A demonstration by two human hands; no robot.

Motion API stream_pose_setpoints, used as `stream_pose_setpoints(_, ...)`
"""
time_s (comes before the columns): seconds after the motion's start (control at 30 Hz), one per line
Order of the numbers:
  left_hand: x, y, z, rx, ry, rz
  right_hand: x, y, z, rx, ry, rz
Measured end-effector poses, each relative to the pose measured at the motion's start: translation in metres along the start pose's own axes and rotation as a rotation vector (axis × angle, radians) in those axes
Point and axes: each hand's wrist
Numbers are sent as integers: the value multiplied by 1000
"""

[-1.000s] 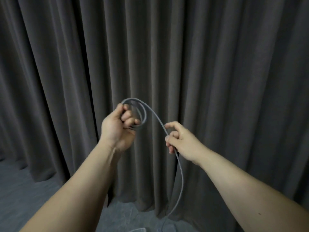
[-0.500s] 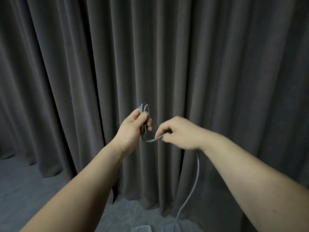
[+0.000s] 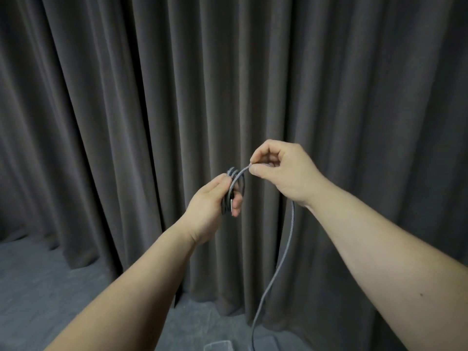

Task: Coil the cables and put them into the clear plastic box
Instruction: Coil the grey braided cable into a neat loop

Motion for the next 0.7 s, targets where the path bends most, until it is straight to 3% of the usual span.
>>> stream_pose_setpoints(0.13, 7, 7, 1, -74, 2, -98, 20, 1, 1, 205, 10, 17)
stream_pose_setpoints(0.23, 9, 10, 3, -50, 23, -139, 33, 7, -4, 267, 10, 39)
stream_pose_setpoints(0.4, 13, 17, 5, -90, 83, -302, 37, 21, -13, 262, 54, 142)
stream_pose_setpoints(0.53, 16, 16, 6, -114, 70, -363, 37, 20, -18, 156, 104, 271)
stream_pose_setpoints(0.7, 23, 22, 4, -123, 37, -341, 46, 25, -15, 162, 187, 123)
Point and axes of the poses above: each hand's wrist, its own z-axis towards the middle knuckle, its own y-axis out of the palm, x = y × z, and after that the axes turned 14 degrees about z, right-handed
